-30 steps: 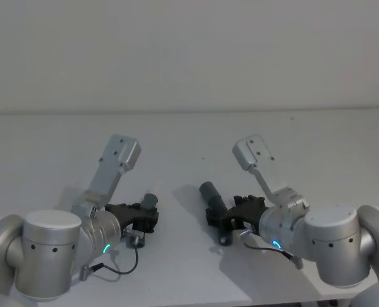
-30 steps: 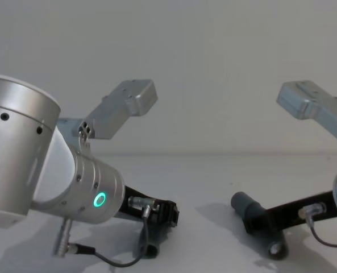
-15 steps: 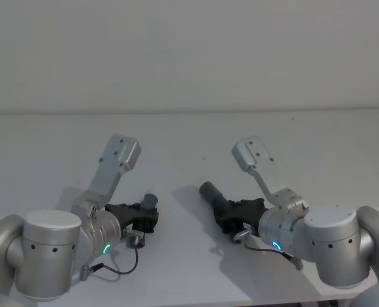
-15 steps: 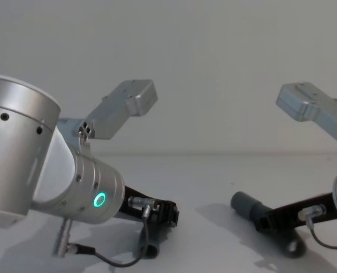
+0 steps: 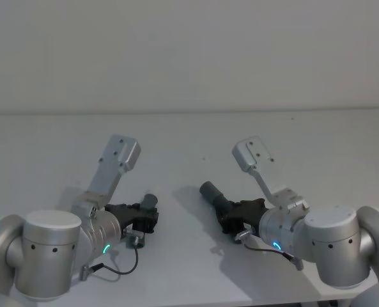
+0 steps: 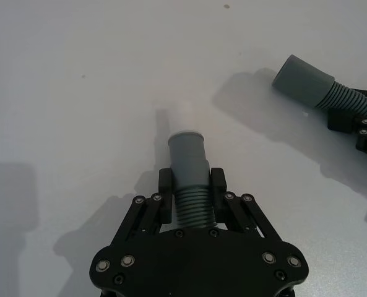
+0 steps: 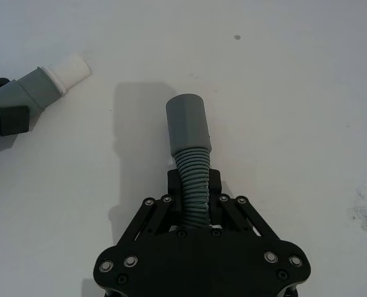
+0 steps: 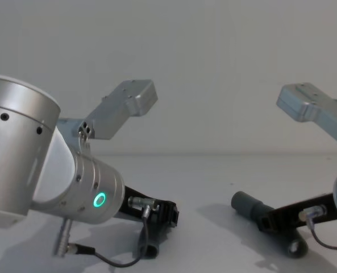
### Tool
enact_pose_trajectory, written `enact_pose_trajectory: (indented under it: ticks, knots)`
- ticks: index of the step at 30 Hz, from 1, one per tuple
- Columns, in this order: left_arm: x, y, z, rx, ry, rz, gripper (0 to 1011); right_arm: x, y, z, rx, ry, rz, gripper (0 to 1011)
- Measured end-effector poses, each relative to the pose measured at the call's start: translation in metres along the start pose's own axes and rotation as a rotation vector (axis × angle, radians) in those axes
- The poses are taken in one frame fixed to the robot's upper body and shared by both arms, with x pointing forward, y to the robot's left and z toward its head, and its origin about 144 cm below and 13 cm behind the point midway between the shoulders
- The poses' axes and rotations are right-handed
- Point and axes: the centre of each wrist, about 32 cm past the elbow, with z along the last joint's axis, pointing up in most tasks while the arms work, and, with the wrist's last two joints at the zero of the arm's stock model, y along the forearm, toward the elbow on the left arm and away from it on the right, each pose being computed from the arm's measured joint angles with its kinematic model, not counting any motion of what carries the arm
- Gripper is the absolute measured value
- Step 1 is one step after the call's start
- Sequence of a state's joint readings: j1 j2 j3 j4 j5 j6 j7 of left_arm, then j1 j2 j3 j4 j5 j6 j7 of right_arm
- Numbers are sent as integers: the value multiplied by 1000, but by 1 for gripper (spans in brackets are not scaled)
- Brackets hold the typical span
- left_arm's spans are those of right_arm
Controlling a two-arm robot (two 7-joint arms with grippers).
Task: Use both hands to pick up one end of the pipe from the table, align the ends, and insert them.
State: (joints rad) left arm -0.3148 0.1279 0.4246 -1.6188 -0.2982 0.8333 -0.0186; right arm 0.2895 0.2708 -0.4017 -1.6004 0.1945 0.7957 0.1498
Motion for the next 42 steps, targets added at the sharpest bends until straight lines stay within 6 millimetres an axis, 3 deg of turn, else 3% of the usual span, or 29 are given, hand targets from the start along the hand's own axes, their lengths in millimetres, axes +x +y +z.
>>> enact_pose_trajectory:
  ticks: [15, 42]
  knots:
    - [9, 2, 2, -11, -37, -38, 328, 0, -5, 0, 19, -54, 38, 204]
    - [75, 37, -2, -95, -239, -297, 328, 17, -55, -4, 192, -414, 117, 197]
